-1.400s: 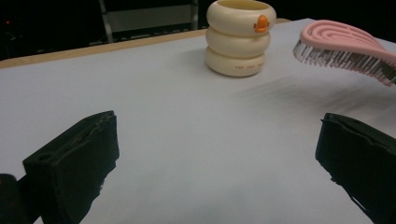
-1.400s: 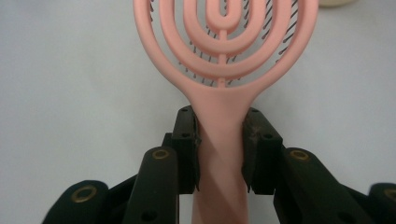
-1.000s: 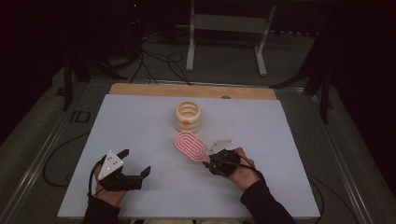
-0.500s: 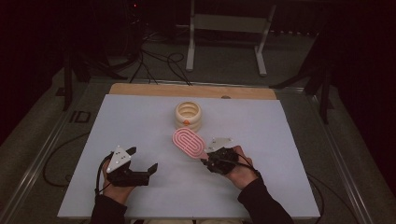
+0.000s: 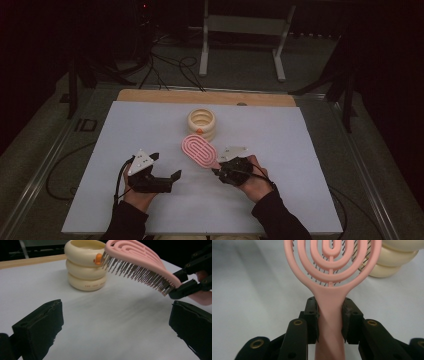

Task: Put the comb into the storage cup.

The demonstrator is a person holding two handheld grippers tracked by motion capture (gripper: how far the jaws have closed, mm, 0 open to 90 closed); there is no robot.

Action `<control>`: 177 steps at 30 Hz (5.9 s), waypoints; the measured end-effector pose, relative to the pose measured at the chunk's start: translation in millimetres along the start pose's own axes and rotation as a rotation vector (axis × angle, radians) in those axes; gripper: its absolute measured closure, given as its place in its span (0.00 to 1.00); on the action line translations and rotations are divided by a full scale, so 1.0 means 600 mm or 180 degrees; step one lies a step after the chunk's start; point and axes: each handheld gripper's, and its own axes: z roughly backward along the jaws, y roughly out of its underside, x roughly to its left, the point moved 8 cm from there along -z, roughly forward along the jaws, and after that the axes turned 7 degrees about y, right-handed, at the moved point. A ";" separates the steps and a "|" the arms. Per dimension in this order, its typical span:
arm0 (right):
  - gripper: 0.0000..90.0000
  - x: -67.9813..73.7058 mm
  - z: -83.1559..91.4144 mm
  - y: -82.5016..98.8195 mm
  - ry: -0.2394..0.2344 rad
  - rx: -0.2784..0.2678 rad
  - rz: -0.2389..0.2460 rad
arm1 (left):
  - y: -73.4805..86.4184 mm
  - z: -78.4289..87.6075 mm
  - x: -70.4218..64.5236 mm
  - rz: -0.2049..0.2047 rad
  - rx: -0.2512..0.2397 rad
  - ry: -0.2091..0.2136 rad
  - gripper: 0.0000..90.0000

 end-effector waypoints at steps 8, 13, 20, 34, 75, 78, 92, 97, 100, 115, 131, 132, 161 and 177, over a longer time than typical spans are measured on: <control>0.78 0.007 -0.001 -0.011 -0.0007 -0.0047 0.0006 | -0.014 -0.020 -0.015 0.0040 -0.0030 0.0121 0.00; 0.78 0.009 -0.001 -0.015 -0.0019 -0.0061 0.0004 | -0.017 -0.028 -0.018 0.0087 -0.0042 0.0171 0.00; 0.78 0.013 -0.001 -0.020 -0.0030 -0.0102 0.0005 | -0.020 -0.046 -0.028 0.0148 -0.0024 0.0216 0.00; 0.78 0.018 0.000 -0.023 -0.0043 -0.0147 0.0017 | -0.027 -0.079 -0.049 0.0302 -0.0054 0.0344 0.00; 0.78 0.029 -0.005 -0.021 -0.0002 -0.0156 0.0105 | -0.064 -0.085 -0.058 0.1149 -0.0458 0.0821 0.65; 0.78 0.029 -0.006 -0.021 0.0014 -0.0144 0.0108 | -0.068 -0.085 -0.062 0.1184 -0.0482 0.0902 0.68; 0.58 0.020 -0.002 -0.024 -0.0063 -0.0263 -0.0094 | -0.083 -0.076 -0.062 0.1181 -0.0546 0.0910 0.71; 0.45 0.013 0.001 -0.023 -0.0084 -0.0283 -0.0254 | -0.085 -0.072 -0.053 0.1192 -0.0576 0.0871 0.72; 0.27 0.001 0.002 -0.017 -0.0013 -0.0271 -0.0390 | -0.088 -0.069 -0.049 0.1215 -0.0616 0.0870 0.72; 0.11 -0.028 0.010 0.008 0.0166 -0.0324 -0.0667 | -0.096 -0.058 -0.033 0.1213 -0.0686 0.0814 0.72; 0.11 -0.054 0.031 0.032 0.0202 -0.0513 -0.0864 | -0.103 -0.050 -0.015 0.1183 -0.0695 0.0734 0.72; 0.11 -0.060 0.034 0.043 0.0212 -0.0546 -0.0939 | -0.103 -0.050 -0.015 0.1183 -0.0695 0.0734 0.72; 0.11 -0.131 0.115 0.160 0.0789 -0.1207 -0.1289 | -0.131 -0.022 0.025 0.1135 -0.0744 0.0570 0.72; 0.11 -0.132 0.132 0.181 0.0842 -0.1315 -0.1350 | -0.137 -0.009 0.041 0.1136 -0.0767 0.0524 0.72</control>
